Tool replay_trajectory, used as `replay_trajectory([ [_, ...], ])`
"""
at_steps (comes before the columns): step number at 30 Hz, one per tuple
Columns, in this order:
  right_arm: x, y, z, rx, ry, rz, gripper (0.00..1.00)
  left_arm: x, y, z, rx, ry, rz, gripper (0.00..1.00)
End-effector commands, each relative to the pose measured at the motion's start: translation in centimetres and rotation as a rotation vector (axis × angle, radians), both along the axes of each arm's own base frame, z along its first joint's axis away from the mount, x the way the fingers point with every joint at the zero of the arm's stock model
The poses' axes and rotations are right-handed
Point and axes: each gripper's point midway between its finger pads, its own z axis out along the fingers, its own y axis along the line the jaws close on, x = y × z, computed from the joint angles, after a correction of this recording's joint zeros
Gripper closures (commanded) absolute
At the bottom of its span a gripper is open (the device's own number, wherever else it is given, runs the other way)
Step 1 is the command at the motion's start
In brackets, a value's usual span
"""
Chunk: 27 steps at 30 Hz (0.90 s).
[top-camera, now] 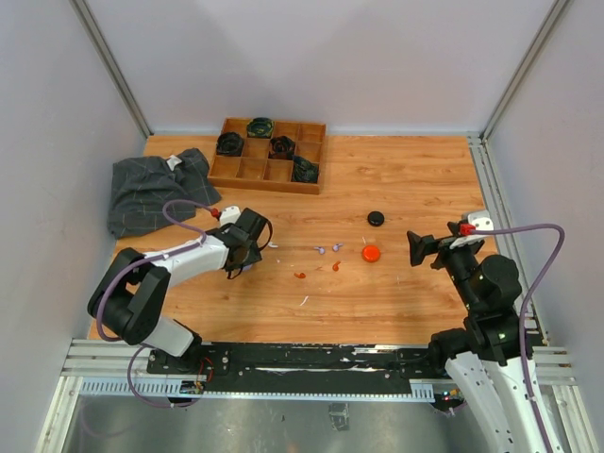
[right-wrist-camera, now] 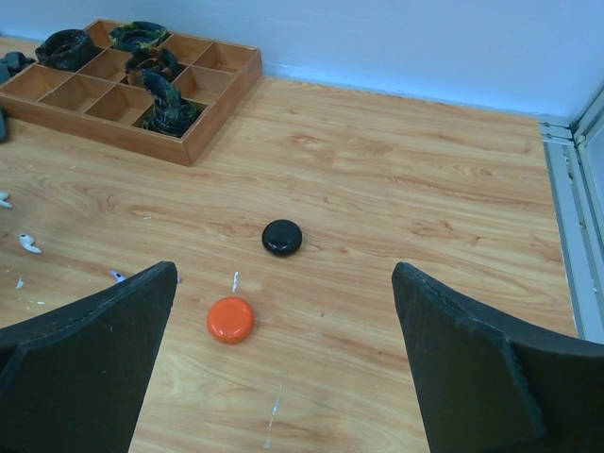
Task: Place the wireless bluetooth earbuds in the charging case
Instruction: Pick up the charging case at the center of the board.
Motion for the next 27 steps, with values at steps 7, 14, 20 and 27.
replay_trajectory([
  [7,0.4,1.8,0.0,0.047,0.023,0.077,0.01,0.3,-1.5,1.2,-0.074,-0.105,-0.092,0.63],
  [14,0.7,4.4,-0.2,0.06,0.114,0.212,0.01,1.6,-4.2,4.3,-0.112,-0.248,-0.229,0.68],
  [20,1.0,6.7,0.5,0.075,0.144,0.337,0.01,1.8,-7.9,7.2,-0.125,-0.415,-0.411,0.69],
  [27,1.8,9.5,1.3,0.12,0.246,0.463,0.01,1.7,-11.7,10.8,-0.106,-0.62,-0.605,0.71],
])
